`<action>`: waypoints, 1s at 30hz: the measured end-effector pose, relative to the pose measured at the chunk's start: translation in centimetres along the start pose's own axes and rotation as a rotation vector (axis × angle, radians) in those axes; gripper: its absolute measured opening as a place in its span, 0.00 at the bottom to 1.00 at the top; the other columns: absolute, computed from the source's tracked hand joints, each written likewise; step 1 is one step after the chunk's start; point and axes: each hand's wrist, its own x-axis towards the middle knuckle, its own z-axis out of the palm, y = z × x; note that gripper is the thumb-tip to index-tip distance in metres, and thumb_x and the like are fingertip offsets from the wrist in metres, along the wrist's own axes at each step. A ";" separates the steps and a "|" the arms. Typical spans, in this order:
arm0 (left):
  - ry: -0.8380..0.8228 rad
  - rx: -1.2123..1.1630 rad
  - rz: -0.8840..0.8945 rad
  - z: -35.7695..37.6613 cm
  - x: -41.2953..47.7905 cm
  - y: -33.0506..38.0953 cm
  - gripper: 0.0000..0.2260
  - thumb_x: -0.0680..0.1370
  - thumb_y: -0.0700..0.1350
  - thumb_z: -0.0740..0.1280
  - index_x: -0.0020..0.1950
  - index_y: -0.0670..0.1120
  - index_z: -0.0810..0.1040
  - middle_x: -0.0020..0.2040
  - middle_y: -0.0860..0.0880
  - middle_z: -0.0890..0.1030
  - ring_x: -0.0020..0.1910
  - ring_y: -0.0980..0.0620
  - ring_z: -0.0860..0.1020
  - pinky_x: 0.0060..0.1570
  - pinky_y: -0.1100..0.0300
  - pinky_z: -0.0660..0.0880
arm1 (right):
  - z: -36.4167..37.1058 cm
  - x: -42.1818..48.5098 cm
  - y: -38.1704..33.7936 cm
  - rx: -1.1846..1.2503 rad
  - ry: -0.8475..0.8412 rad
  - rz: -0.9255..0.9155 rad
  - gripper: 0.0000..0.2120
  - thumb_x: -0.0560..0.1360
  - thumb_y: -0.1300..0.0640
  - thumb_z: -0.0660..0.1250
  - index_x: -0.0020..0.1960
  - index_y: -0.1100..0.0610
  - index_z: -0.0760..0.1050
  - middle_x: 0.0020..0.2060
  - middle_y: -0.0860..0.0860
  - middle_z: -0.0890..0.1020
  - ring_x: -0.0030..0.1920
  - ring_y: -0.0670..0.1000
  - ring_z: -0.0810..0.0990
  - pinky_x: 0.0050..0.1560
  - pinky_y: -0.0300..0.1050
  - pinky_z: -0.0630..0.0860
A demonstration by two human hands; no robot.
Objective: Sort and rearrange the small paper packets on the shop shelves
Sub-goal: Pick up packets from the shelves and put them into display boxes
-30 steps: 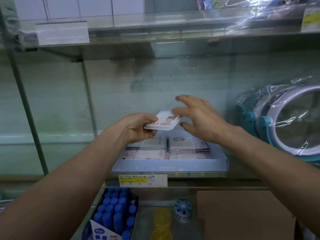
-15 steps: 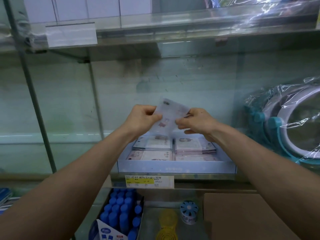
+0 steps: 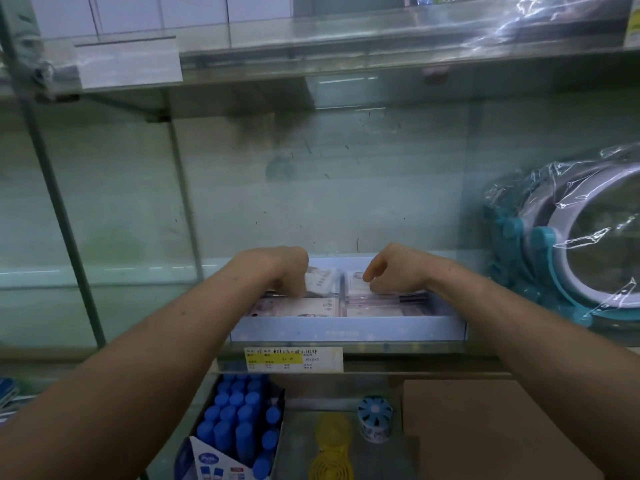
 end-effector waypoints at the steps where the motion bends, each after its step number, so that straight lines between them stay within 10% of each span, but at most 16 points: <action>1: 0.016 -0.008 0.018 -0.1 0.2 0.2 0.02 0.74 0.43 0.65 0.44 0.45 0.73 0.45 0.45 0.73 0.44 0.46 0.71 0.45 0.57 0.68 | 0.1 0.0 0.0 -0.026 -0.012 0.003 0.16 0.75 0.60 0.65 0.62 0.53 0.78 0.61 0.49 0.79 0.58 0.50 0.77 0.54 0.38 0.68; 10: 0.066 -0.147 -0.008 0.4 0.4 0.7 0.03 0.75 0.47 0.64 0.46 0.51 0.71 0.47 0.49 0.71 0.44 0.49 0.71 0.47 0.57 0.68 | 1.0 0.6 0.3 -0.181 -0.018 -0.021 0.19 0.74 0.60 0.66 0.65 0.50 0.75 0.61 0.50 0.77 0.57 0.52 0.76 0.55 0.41 0.71; 14: 0.130 -0.146 0.018 0.5 0.0 0.9 0.19 0.75 0.44 0.65 0.66 0.53 0.75 0.64 0.49 0.76 0.59 0.47 0.74 0.60 0.54 0.72 | 1.2 0.6 0.1 -0.260 -0.043 -0.041 0.24 0.74 0.56 0.67 0.69 0.49 0.70 0.68 0.50 0.70 0.64 0.54 0.72 0.62 0.46 0.71; 23: 0.145 -0.132 0.080 0.2 -0.4 1.5 0.24 0.78 0.45 0.64 0.74 0.51 0.65 0.71 0.43 0.67 0.67 0.43 0.69 0.64 0.54 0.67 | 1.0 0.6 -0.8 -0.355 -0.044 -0.027 0.27 0.75 0.55 0.65 0.73 0.48 0.64 0.71 0.51 0.67 0.68 0.55 0.70 0.65 0.49 0.70; 30: 0.226 -0.082 0.133 1.8 -0.2 2.1 0.16 0.79 0.52 0.61 0.66 0.51 0.75 0.65 0.44 0.73 0.61 0.44 0.73 0.56 0.53 0.70 | 2.1 0.7 -2.3 -0.353 -0.033 -0.037 0.20 0.76 0.57 0.62 0.67 0.45 0.73 0.67 0.50 0.74 0.64 0.53 0.73 0.61 0.45 0.69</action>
